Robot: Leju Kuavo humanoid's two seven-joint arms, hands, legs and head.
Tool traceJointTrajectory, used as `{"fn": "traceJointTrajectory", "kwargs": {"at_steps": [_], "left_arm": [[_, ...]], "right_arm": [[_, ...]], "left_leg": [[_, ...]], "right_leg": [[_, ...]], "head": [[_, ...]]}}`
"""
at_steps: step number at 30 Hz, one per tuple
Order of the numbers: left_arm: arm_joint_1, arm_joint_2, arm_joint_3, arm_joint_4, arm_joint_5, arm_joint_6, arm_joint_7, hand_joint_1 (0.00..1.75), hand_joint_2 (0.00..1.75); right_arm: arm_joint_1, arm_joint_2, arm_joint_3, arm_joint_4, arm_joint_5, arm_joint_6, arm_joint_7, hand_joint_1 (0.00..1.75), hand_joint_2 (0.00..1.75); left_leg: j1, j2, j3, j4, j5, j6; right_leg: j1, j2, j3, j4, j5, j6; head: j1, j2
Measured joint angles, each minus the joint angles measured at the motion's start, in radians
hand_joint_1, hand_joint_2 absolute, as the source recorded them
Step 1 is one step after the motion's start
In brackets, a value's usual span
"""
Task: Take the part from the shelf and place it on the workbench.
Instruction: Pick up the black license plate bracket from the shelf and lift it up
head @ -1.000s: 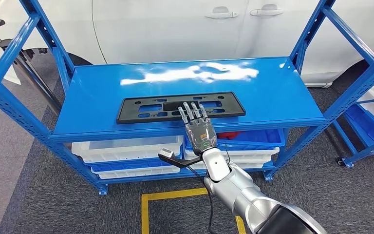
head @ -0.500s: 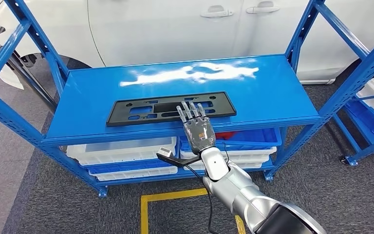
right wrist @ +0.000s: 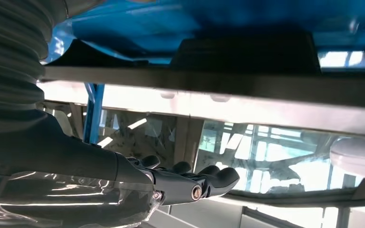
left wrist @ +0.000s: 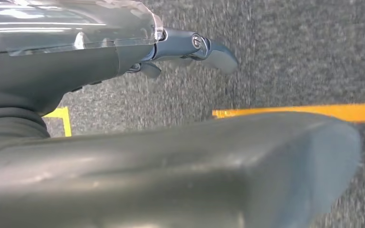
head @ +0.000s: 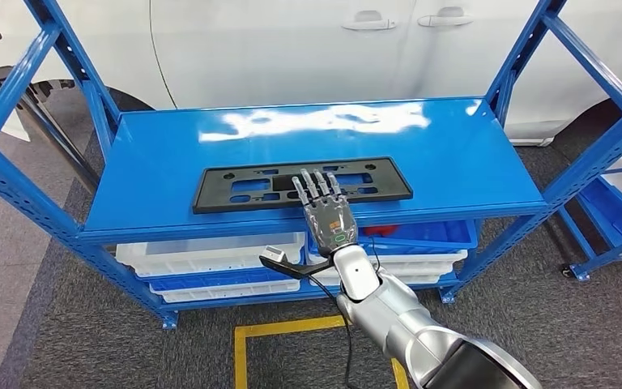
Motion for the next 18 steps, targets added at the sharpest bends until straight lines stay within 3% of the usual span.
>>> {"fn": "traceJointTrajectory", "kwargs": {"at_steps": [1, 2, 4, 6, 8, 11, 12, 14, 15, 16, 17, 18], "left_arm": [[0.001, 0.000, 0.000, 0.000, 0.000, 0.000, 0.000, 0.00, 0.00], [0.002, 0.000, 0.000, 0.000, 0.000, 0.000, 0.000, 0.00, 0.00], [0.002, 0.000, 0.000, 0.000, 0.000, 0.000, 0.000, 0.00, 0.00], [-0.001, -0.001, 0.000, 0.000, 0.000, 0.000, 0.000, 0.00, 0.00], [-0.002, -0.002, 0.000, 0.000, 0.000, 0.000, 0.000, 0.00, 0.00], [-0.002, -0.001, 0.000, 0.000, 0.000, 0.001, -0.002, 0.00, 0.00], [-0.002, -0.001, 0.000, 0.000, 0.001, 0.001, -0.003, 0.00, 0.00], [-0.002, -0.001, 0.000, 0.000, 0.001, 0.001, -0.003, 0.00, 0.00], [-0.001, -0.001, 0.000, 0.000, 0.001, 0.001, -0.004, 0.00, 0.00], [0.001, -0.001, 0.000, 0.000, 0.002, 0.001, -0.004, 0.00, 0.00], [0.002, -0.001, 0.000, 0.000, 0.002, 0.001, -0.004, 0.00, 0.00], [0.004, 0.000, 0.000, 0.001, 0.002, 0.001, -0.004, 0.00, 0.00]], "right_arm": [[0.002, 0.000, 0.000, 0.001, 0.000, 0.000, 0.000, 0.00, 1.75], [0.003, -0.001, 0.000, 0.001, 0.000, 0.000, 0.000, 0.00, 1.75], [0.002, -0.001, 0.000, 0.001, 0.000, 0.000, -0.001, 0.00, 1.75], [-0.001, -0.001, 0.000, 0.001, 0.000, 0.000, -0.004, 0.00, 1.75], [-0.001, 0.000, 0.000, 0.001, 0.000, 0.000, -0.007, 0.00, 1.75], [-0.003, 0.003, 0.000, 0.001, 0.000, -0.001, -0.008, 0.00, 1.75], [-0.004, 0.004, 0.000, 0.001, 0.000, -0.001, -0.009, 0.00, 1.75], [-0.003, 0.007, 0.000, 0.001, 0.000, -0.001, -0.011, 0.00, 1.75], [-0.001, 0.008, 0.000, 0.002, 0.000, -0.001, -0.013, 0.00, 1.75], [0.001, 0.008, 0.000, 0.002, 0.000, -0.001, -0.014, 0.00, 1.75], [0.002, 0.008, 0.000, 0.002, 0.000, -0.001, -0.014, 0.00, 1.75], [0.002, 0.008, 0.000, 0.002, 0.000, -0.001, -0.014, 0.00, 1.75]], "left_leg": [[-0.001, -0.001, 0.006, 0.000, -0.004, 0.000], [-0.002, -0.001, 0.013, 0.000, -0.009, 0.000], [-0.004, -0.002, 0.030, 0.000, -0.020, -0.004], [-0.006, -0.003, 0.038, 0.000, -0.029, -0.012], [-0.006, -0.002, 0.041, -0.005, -0.034, -0.022], [-0.005, 0.001, 0.036, 0.024, -0.057, -0.036], [-0.004, 0.002, 0.013, 0.072, -0.077, -0.040], [0.000, 0.002, -0.065, 0.208, -0.121, -0.048], [0.001, 0.002, -0.103, 0.261, -0.127, -0.051], [0.003, 0.002, -0.124, 0.276, -0.113, -0.053], [0.004, 0.002, -0.127, 0.253, -0.080, -0.053], [0.004, 0.002, -0.109, 0.193, -0.032, -0.053]], "right_leg": [[0.000, 0.000, -0.009, 0.001, 0.017, -0.001], [0.000, 0.000, 0.002, -0.038, 0.053, -0.004], [0.004, 0.000, 0.062, -0.178, 0.134, -0.016], [0.010, -0.001, 0.103, -0.272, 0.165, -0.028], [0.013, 0.000, 0.110, -0.290, 0.158, -0.037], [0.002, 0.000, 0.133, -0.310, 0.156, -0.049], [0.000, -0.001, 0.144, -0.315, 0.153, -0.052], [0.000, -0.002, 0.157, -0.317, 0.144, -0.056], [0.001, -0.002, 0.164, -0.317, 0.138, -0.056], [0.001, -0.001, 0.171, -0.316, 0.131, -0.056], [0.000, 0.000, 0.178, -0.315, 0.125, -0.055], [0.000, 0.001, 0.188, -0.313, 0.117, -0.052]], "head": [[0.000, 0.000], [0.000, 0.000], [0.000, 0.000], [0.000, 0.000], [0.000, 0.000], [0.000, 0.000], [0.000, 0.000], [0.000, 0.000], [0.000, 0.000], [0.000, 0.000], [0.000, 0.000], [0.000, 0.000]]}}
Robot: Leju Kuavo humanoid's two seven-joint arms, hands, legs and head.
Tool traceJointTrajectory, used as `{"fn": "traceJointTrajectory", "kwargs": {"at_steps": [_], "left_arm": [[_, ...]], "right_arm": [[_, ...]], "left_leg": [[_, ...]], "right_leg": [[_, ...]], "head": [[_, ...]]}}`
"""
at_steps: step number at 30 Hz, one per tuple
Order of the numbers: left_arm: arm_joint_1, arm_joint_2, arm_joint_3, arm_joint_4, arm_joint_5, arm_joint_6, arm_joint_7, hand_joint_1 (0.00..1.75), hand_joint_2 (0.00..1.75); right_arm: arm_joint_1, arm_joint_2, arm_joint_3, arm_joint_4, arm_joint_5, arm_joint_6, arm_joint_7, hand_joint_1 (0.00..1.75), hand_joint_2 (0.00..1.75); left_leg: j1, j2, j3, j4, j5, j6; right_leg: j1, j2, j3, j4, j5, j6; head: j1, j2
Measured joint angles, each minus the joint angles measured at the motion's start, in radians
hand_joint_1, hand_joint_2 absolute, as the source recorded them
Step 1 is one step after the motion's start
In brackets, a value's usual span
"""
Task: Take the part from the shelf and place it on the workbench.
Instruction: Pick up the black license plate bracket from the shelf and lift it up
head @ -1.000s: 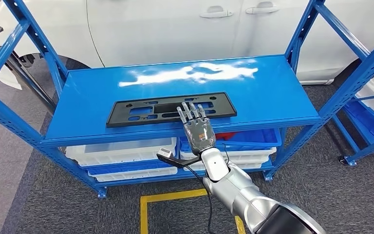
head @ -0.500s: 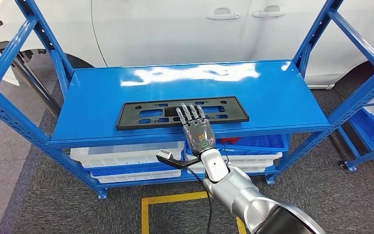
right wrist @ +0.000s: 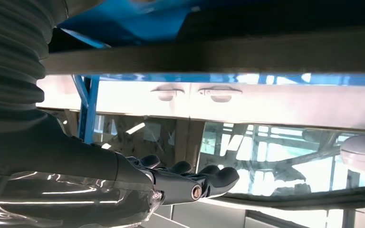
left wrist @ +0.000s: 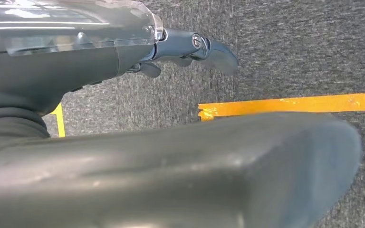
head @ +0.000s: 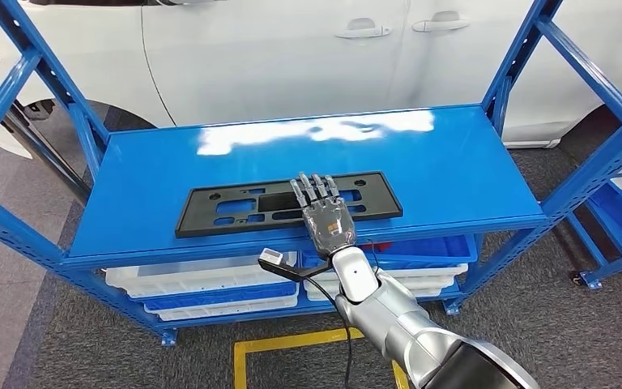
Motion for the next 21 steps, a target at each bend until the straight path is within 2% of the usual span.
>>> {"fn": "traceJointTrajectory", "kwargs": {"at_steps": [1, 2, 3, 6, 8, 10, 12, 13, 14, 15, 16, 17, 18, 19, 21], "left_arm": [[0.001, 0.000, 0.000, 0.000, 0.000, 0.000, 0.000, 0.00, 0.00], [0.001, 0.001, 0.000, 0.001, 0.000, 0.000, -0.001, 0.00, 0.00], [0.000, 0.001, 0.000, 0.001, 0.000, 0.000, -0.001, 0.00, 0.00], [-0.001, 0.000, 0.000, 0.001, 0.000, 0.000, -0.002, 0.00, 0.00], [0.000, 0.000, 0.000, 0.002, 0.000, 0.000, -0.003, 0.00, 0.00], [-0.001, 0.000, 0.000, 0.002, 0.000, 0.000, -0.004, 0.00, 0.00], [-0.002, 0.000, 0.000, 0.002, 0.000, 0.000, -0.007, 0.00, 0.00], [-0.001, 0.000, 0.000, 0.002, 0.000, 0.000, -0.010, 0.00, 0.00], [-0.001, 0.000, 0.000, 0.002, 0.000, 0.000, -0.012, 0.00, 0.00], [-0.001, 0.000, 0.000, 0.002, 0.000, 0.000, -0.013, 0.00, 0.00], [-0.001, 0.000, 0.000, 0.002, 0.000, 0.000, -0.015, 0.00, 0.00], [-0.003, -0.001, 0.000, 0.002, 0.000, 0.000, -0.016, 0.00, 0.00], [-0.004, -0.001, 0.000, 0.002, 0.001, 0.000, -0.017, 0.00, 0.00], [-0.005, -0.002, 0.000, 0.002, 0.001, 0.000, -0.018, 0.00, 0.00], [-0.007, -0.002, 0.001, 0.002, 0.002, -0.002, -0.020, 0.00, 0.00]], "right_arm": [[0.000, 0.000, 0.000, 0.000, 0.000, 0.000, 0.000, 0.00, 1.75], [-0.001, 0.000, 0.000, 0.000, 0.000, 0.000, 0.000, 0.00, 1.75], [-0.002, 0.000, 0.000, 0.000, 0.000, 0.000, 0.000, 0.00, 1.75], [-0.003, 0.001, 0.000, 0.000, 0.000, 0.000, -0.001, 0.00, 1.75], [-0.005, 0.002, 0.000, -0.001, 0.000, 0.000, 0.000, 0.00, 1.75], [-0.007, 0.003, 0.001, -0.002, 0.000, 0.000, 0.003, 0.00, 1.75], [-0.006, 0.002, 0.006, 0.000, 0.000, 0.000, 0.006, 0.00, 1.75], [-0.004, 0.002, 0.011, 0.002, 0.000, 0.000, 0.007, 0.00, 1.75], [-0.003, 0.002, 0.016, 0.005, 0.000, 0.000, 0.007, 0.00, 1.75], [-0.003, 0.003, 0.022, 0.008, 0.000, 0.000, 0.008, 0.36, 1.75], [-0.006, 0.004, 0.029, 0.013, 0.000, 0.000, 0.008, 0.80, 1.75], [-0.010, 0.005, 0.035, 0.019, 0.000, 0.001, 0.008, 1.23, 1.75], [-0.015, 0.007, 0.042, 0.026, 0.000, 0.004, 0.007, 1.67, 1.75], [-0.019, 0.011, 0.050, 0.035, 0.000, 0.011, 0.007, 1.75, 1.75], [-0.023, 0.017, 0.061, 0.049, 0.000, 0.028, 0.005, 1.75, 1.75]], "left_leg": [[0.000, 0.001, 0.026, -0.070, 0.042, 0.002], [-0.001, 0.001, 0.051, -0.133, 0.068, 0.005], [-0.002, 0.001, 0.069, -0.173, 0.081, 0.010], [-0.003, -0.001, 0.077, -0.192, 0.073, 0.028], [-0.001, -0.001, 0.083, -0.197, 0.072, 0.038], [-0.001, -0.001, 0.087, -0.200, 0.069, 0.045], [-0.003, -0.001, 0.088, -0.199, 0.065, 0.050], [-0.004, -0.001, 0.090, -0.199, 0.063, 0.051], [-0.005, -0.002, 0.093, -0.199, 0.061, 0.052], [-0.006, -0.003, 0.096, -0.199, 0.059, 0.051], [-0.006, -0.004, 0.100, -0.199, 0.057, 0.049], [-0.008, -0.004, 0.103, -0.198, 0.054, 0.047], [-0.010, -0.005, 0.105, -0.198, 0.052, 0.044], [-0.011, -0.004, 0.106, -0.198, 0.050, 0.039], [-0.010, -0.003, 0.108, -0.201, 0.048, 0.028]], "right_leg": [[0.000, 0.001, 0.008, 0.002, -0.008, 0.004], [0.002, 0.001, 0.014, 0.005, -0.016, 0.009], [0.004, 0.001, 0.017, 0.006, -0.022, 0.014], [0.007, 0.001, 0.019, 0.004, -0.030, 0.027], [0.006, 0.000, 0.011, 0.030, -0.051, 0.037], [0.002, -0.001, -0.041, 0.135, -0.103, 0.046], [0.000, -0.001, -0.126, 0.277, -0.150, 0.051], [0.000, -0.001, -0.152, 0.310, -0.147, 0.050], [0.000, -0.001, -0.161, 0.306, -0.124, 0.048], [0.001, -0.001, -0.148, 0.259, -0.084, 0.044], [0.002, -0.001, -0.119, 0.184, -0.036, 0.037], [0.005, -0.001, -0.089, 0.111, -0.002, 0.030], [0.008, -0.002, -0.067, 0.056, 0.019, 0.025], [0.011, -0.002, -0.054, 0.024, 0.028, 0.020], [0.014, -0.003, -0.051, 0.013, 0.026, 0.013]], "head": [[0.000, 0.000], [0.000, 0.000], [0.000, 0.000], [0.000, 0.000], [0.000, 0.000], [0.000, 0.000], [0.000, 0.000], [0.000, 0.000], [0.000, 0.000], [0.000, 0.000], [0.000, 0.000], [0.000, 0.000], [0.000, 0.000], [0.000, 0.000], [0.000, 0.000]]}}
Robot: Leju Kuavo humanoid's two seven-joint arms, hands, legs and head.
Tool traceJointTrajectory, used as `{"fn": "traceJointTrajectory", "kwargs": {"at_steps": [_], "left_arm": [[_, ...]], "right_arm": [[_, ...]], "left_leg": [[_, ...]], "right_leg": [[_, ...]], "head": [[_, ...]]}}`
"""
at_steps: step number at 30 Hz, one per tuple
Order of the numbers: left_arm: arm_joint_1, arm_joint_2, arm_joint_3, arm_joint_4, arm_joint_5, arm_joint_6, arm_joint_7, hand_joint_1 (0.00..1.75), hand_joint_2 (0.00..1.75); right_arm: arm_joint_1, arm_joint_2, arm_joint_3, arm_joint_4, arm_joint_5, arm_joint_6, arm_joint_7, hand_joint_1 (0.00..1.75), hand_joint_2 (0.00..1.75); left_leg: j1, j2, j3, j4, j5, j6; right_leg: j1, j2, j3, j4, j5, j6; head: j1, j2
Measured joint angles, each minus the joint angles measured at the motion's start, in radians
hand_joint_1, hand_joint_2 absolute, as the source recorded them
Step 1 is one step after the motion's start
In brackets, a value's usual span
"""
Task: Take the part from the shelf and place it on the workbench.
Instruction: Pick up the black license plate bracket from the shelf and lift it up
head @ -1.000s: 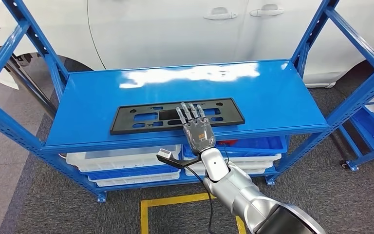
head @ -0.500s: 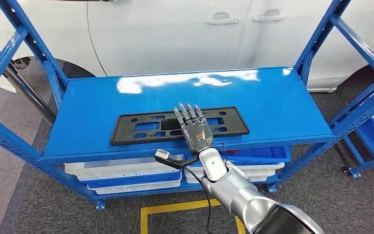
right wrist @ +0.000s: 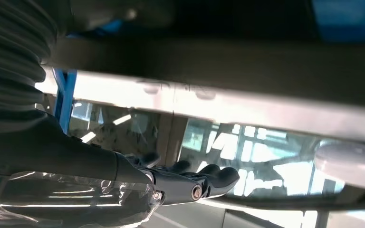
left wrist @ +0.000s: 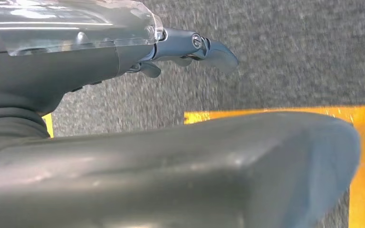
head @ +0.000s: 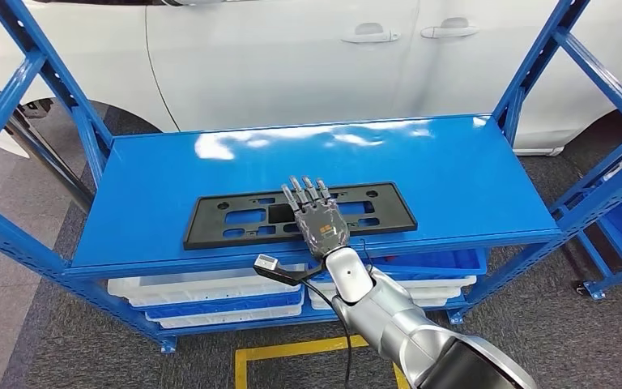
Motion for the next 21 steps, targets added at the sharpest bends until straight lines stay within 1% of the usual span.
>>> {"fn": "traceJointTrajectory", "kwargs": {"at_steps": [2, 3, 4, 6, 7, 8, 9, 10, 11, 12, 13, 14, 15, 17, 18, 19, 20, 21], "left_arm": [[-0.001, 0.000, 0.000, 0.000, 0.000, -0.001, -0.001, 0.00, 0.00], [-0.002, 0.000, 0.000, 0.000, 0.000, -0.001, -0.002, 0.00, 0.00], [-0.002, 0.000, 0.001, 0.000, 0.000, -0.001, -0.003, 0.00, 0.00], [-0.002, 0.000, 0.001, 0.000, 0.000, -0.002, -0.004, 0.00, 0.00], [-0.001, 0.000, 0.001, 0.000, 0.001, -0.002, -0.004, 0.00, 0.00], [-0.001, 0.000, 0.001, 0.000, 0.001, -0.002, -0.006, 0.00, 0.00], [0.000, 0.000, 0.001, 0.000, 0.002, -0.002, -0.008, 0.00, 0.00], [0.000, 0.000, 0.002, 0.000, 0.004, -0.002, -0.010, 0.00, 0.00], [-0.001, 0.000, 0.002, 0.000, 0.005, -0.004, -0.013, 0.00, 0.00], [-0.003, 0.000, 0.003, 0.000, 0.006, -0.006, -0.016, 0.00, 0.00], [-0.004, 0.000, 0.004, 0.000, 0.007, -0.008, -0.018, 0.00, 0.00], [-0.005, 0.000, 0.004, 0.000, 0.008, -0.010, -0.020, 0.00, 0.00], [-0.005, 0.000, 0.004, 0.000, 0.008, -0.011, -0.021, 0.00, 0.00], [-0.006, -0.001, 0.005, 0.000, 0.009, -0.013, -0.023, 0.00, 0.00], [-0.006, -0.001, 0.006, 0.000, 0.009, -0.014, -0.026, 0.00, 0.00], [-0.007, -0.002, 0.006, 0.000, 0.009, -0.015, -0.031, 0.00, 0.00], [-0.008, -0.002, 0.007, 0.000, 0.009, -0.016, -0.036, 0.00, 0.00], [-0.008, -0.002, 0.007, 0.000, 0.009, -0.016, -0.040, 0.00, 0.00]], "right_arm": [[-0.001, 0.005, 0.007, 0.010, 0.000, 0.014, -0.001, 1.75, 1.75], [-0.003, 0.007, 0.009, 0.014, 0.000, 0.017, -0.002, 1.75, 1.75], [-0.004, 0.010, 0.010, 0.017, -0.001, 0.019, -0.003, 1.75, 1.75], [-0.004, 0.013, 0.013, 0.025, -0.001, 0.022, -0.005, 1.75, 1.75], [-0.003, 0.014, 0.015, 0.029, -0.001, 0.022, -0.006, 1.75, 1.75], [-0.002, 0.014, 0.016, 0.033, 0.000, 0.023, -0.006, 1.75, 1.75], [-0.001, 0.014, 0.016, 0.036, 0.000, 0.023, -0.006, 1.75, 1.75], [-0.001, 0.014, 0.016, 0.039, 0.000, 0.023, -0.006, 1.75, 1.75], [-0.002, 0.014, 0.016, 0.041, 0.000, 0.023, -0.006, 1.75, 1.75], [-0.003, 0.014, 0.016, 0.042, 0.000, 0.023, -0.004, 1.75, 1.75], [-0.005, 0.013, 0.016, 0.044, 0.000, 0.023, -0.003, 1.75, 1.75], [-0.006, 0.013, 0.016, 0.045, 0.000, 0.023, -0.002, 1.75, 1.75], [-0.006, 0.013, 0.016, 0.045, 0.000, 0.024, -0.002, 1.75, 1.75], [-0.008, 0.013, 0.016, 0.045, 0.001, 0.024, -0.003, 1.75, 1.75], [-0.009, 0.013, 0.016, 0.046, 0.000, 0.024, -0.003, 1.75, 1.75], [-0.010, 0.012, 0.016, 0.046, 0.000, 0.024, -0.002, 1.75, 1.75], [-0.011, 0.012, 0.016, 0.046, 0.000, 0.025, -0.002, 1.75, 1.75], [-0.010, 0.012, 0.016, 0.047, 0.000, 0.025, -0.001, 1.75, 1.75]], "left_leg": [[0.002, 0.001, -0.001, 0.008, -0.008, -0.009], [0.002, 0.002, -0.010, 0.034, -0.025, -0.014], [0.004, 0.002, -0.031, 0.081, -0.052, -0.018], [0.007, 0.002, -0.095, 0.216, -0.117, -0.027], [0.009, 0.002, -0.123, 0.270, -0.135, -0.031], [0.010, 0.003, -0.135, 0.289, -0.133, -0.034], [0.011, 0.003, -0.128, 0.269, -0.112, -0.035], [0.012, 0.003, -0.103, 0.215, -0.077, -0.035], [0.013, 0.003, -0.066, 0.139, -0.042, -0.034], [0.012, 0.004, -0.034, 0.074, -0.017, -0.030], [0.011, 0.003, -0.012, 0.030, -0.004, -0.025], [0.010, 0.003, -0.002, 0.008, -0.001, -0.019], [0.008, 0.002, -0.002, 0.008, -0.003, -0.013], [0.009, 0.002, -0.002, 0.005, -0.002, -0.002], [0.010, 0.002, -0.001, 0.004, -0.001, 0.004], [0.011, 0.002, 0.000, 0.002, -0.001, 0.009], [0.012, 0.003, 0.001, 0.001, -0.001, 0.013], [0.011, 0.003, 0.001, 0.001, -0.001, 0.016]], "right_leg": [[-0.005, 0.000, 0.007, -0.010, 0.005, -0.010], [-0.009, -0.001, 0.012, -0.016, 0.008, -0.014], [-0.011, -0.002, 0.016, -0.020, 0.009, -0.018], [-0.010, -0.003, 0.019, -0.021, 0.007, -0.023], [-0.010, -0.003, 0.019, -0.020, 0.006, -0.023], [-0.010, -0.002, 0.019, -0.019, 0.005, -0.022], [-0.010, -0.001, 0.020, -0.017, 0.003, -0.021], [-0.011, -0.001, 0.021, -0.015, 0.001, -0.018], [-0.012, 0.000, 0.023, -0.011, -0.004, -0.015], [-0.010, 0.001, 0.023, -0.007, -0.008, -0.010], [-0.009, 0.002, 0.022, -0.004, -0.011, -0.006], [-0.007, 0.002, 0.020, -0.001, -0.013, -0.002], [-0.005, 0.003, 0.019, 0.000, -0.013, 0.002], [-0.006, 0.003, 0.019, 0.003, -0.019, 0.011], [-0.008, 0.003, 0.013, 0.018, -0.031, 0.016], [-0.010, 0.002, -0.001, 0.052, -0.052, 0.021], [-0.012, 0.002, -0.027, 0.107, -0.082, 0.026], [-0.013, 0.002, -0.063, 0.178, -0.114, 0.029]], "head": [[0.000, 0.000], [0.000, 0.000], [0.000, 0.000], [0.000, 0.000], [0.000, 0.000], [0.000, 0.000], [0.000, 0.000], [0.000, 0.000], [0.000, 0.000], [0.000, 0.000], [0.000, 0.000], [0.000, 0.000], [0.000, 0.000], [0.000, 0.000], [0.000, 0.000], [0.000, 0.000], [0.000, 0.000], [0.000, 0.000]]}}
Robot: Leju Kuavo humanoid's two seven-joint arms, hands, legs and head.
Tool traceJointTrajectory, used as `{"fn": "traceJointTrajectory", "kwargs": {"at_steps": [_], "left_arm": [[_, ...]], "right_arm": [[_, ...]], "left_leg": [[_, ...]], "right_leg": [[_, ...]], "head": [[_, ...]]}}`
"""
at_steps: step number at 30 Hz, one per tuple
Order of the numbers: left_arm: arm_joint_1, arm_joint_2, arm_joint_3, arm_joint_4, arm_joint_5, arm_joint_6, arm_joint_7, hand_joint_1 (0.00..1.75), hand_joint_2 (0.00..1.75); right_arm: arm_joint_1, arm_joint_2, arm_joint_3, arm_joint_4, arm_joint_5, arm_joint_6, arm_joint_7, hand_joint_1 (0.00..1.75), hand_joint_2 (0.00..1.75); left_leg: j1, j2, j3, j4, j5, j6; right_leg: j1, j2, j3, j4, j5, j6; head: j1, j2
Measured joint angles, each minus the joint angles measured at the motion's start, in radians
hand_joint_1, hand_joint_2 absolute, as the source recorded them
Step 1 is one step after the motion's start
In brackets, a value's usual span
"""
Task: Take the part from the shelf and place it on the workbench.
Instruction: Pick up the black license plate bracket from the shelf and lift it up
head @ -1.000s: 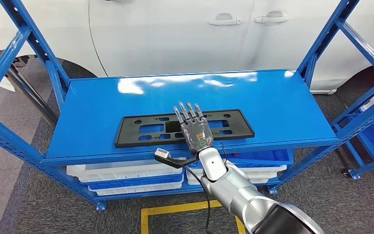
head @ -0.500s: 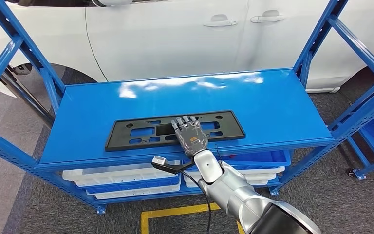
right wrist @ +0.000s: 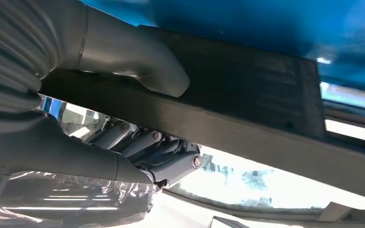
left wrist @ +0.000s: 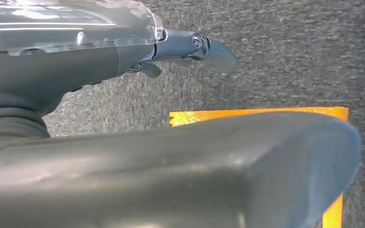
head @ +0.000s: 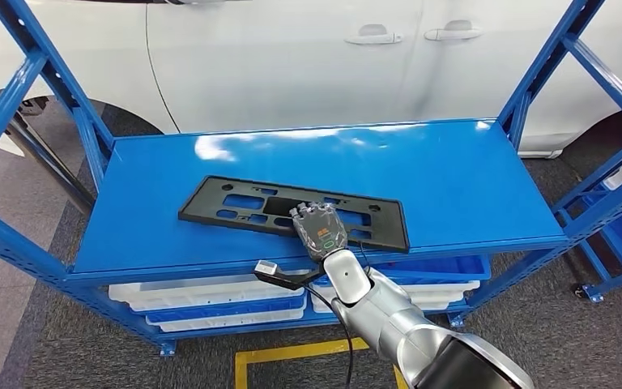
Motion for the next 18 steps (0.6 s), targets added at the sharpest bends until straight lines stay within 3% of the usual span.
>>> {"fn": "traceJointTrajectory", "kwargs": {"at_steps": [2, 3, 4, 6, 7, 9, 12, 14, 16, 17, 18], "left_arm": [[0.000, 0.000, 0.000, 0.000, 0.000, -0.001, -0.006, 0.00, 0.00], [0.000, -0.001, 0.000, 0.000, 0.000, -0.002, -0.012, 0.00, 0.00], [0.000, -0.001, 0.001, 0.000, 0.000, -0.004, -0.021, 0.00, 0.44], [0.000, -0.002, 0.001, 0.000, -0.006, -0.010, -0.050, 0.00, 1.31], [-0.001, -0.002, 0.001, 0.000, -0.009, -0.012, -0.067, 0.00, 1.75], [-0.002, -0.003, 0.001, 0.000, -0.012, -0.016, -0.101, 0.00, 1.75], [-0.005, -0.003, 0.002, 0.000, -0.008, -0.014, -0.127, 0.00, 1.75], [-0.006, -0.003, 0.004, 0.000, -0.006, -0.010, -0.130, 0.00, 1.75], [-0.007, -0.003, 0.006, 0.000, -0.006, -0.008, -0.131, 0.00, 1.75], [-0.007, -0.003, 0.008, 0.000, -0.006, -0.007, -0.131, 0.00, 1.75], [-0.006, -0.003, 0.009, 0.000, -0.006, -0.006, -0.131, 0.00, 1.75]], "right_arm": [[0.001, -0.001, 0.000, 0.001, 0.000, 0.000, 0.001, 1.75, 1.75], [0.001, -0.001, 0.000, 0.002, 0.000, 0.000, 0.002, 1.75, 1.75], [0.000, -0.001, 0.000, 0.002, 0.000, 0.000, 0.002, 1.75, 1.75], [-0.001, -0.002, 0.000, 0.002, 0.000, 0.000, 0.004, 1.75, 1.75], [-0.002, -0.002, 0.000, 0.002, 0.000, -0.001, 0.005, 1.75, 1.75], [-0.004, -0.005, 0.000, 0.002, 0.000, -0.007, 0.004, 1.75, 1.75], [-0.007, -0.009, 0.000, 0.001, 0.000, -0.017, 0.001, 1.75, 1.75], [-0.009, -0.010, 0.000, 0.000, 0.000, -0.018, 0.000, 1.75, 1.75], [-0.009, -0.011, 0.000, 0.000, 0.000, -0.018, -0.002, 1.75, 1.75], [-0.008, -0.011, 0.000, 0.000, 0.000, -0.018, -0.002, 1.75, 1.75], [-0.007, -0.012, 0.000, 0.001, 0.000, -0.018, -0.003, 1.75, 1.75]], "left_leg": [[-0.001, 0.000, 0.001, 0.000, -0.002, 0.002], [-0.001, 0.000, 0.002, 0.001, -0.003, 0.002], [-0.001, -0.001, 0.005, 0.001, -0.005, 0.001], [-0.001, -0.002, 0.012, 0.001, -0.009, -0.003], [-0.003, -0.003, 0.013, 0.002, -0.011, -0.007], [-0.004, -0.003, 0.012, 0.003, -0.013, -0.016], [-0.002, -0.002, 0.009, 0.013, -0.025, -0.032], [-0.001, -0.001, -0.022, 0.086, -0.067, -0.039], [0.000, 0.000, -0.088, 0.221, -0.127, -0.045], [0.000, 0.000, -0.117, 0.274, -0.142, -0.047], [0.000, 0.000, -0.131, 0.295, -0.138, -0.048]], "right_leg": [[-0.002, 0.000, -0.061, 0.114, -0.033, 0.004], [-0.002, 0.000, -0.070, 0.121, -0.021, 0.004], [-0.003, 0.000, -0.058, 0.087, 0.009, 0.002], [-0.002, 0.000, 0.007, -0.056, 0.083, -0.007], [0.001, -0.001, 0.035, -0.117, 0.106, -0.011], [0.006, 0.000, 0.056, -0.170, 0.117, -0.019], [0.004, 0.001, 0.061, -0.181, 0.120, -0.033], [-0.001, 0.000, 0.068, -0.189, 0.122, -0.043], [0.001, 0.000, 0.070, -0.188, 0.120, -0.048], [0.002, 0.000, 0.070, -0.187, 0.119, -0.049], [0.002, 0.001, 0.071, -0.186, 0.117, -0.049]], "head": [[0.000, 0.000], [0.000, 0.000], [0.000, 0.000], [0.000, 0.000], [0.000, 0.000], [0.000, 0.000], [0.000, 0.000], [0.000, 0.000], [0.000, 0.000], [0.000, 0.000], [0.000, 0.000]]}}
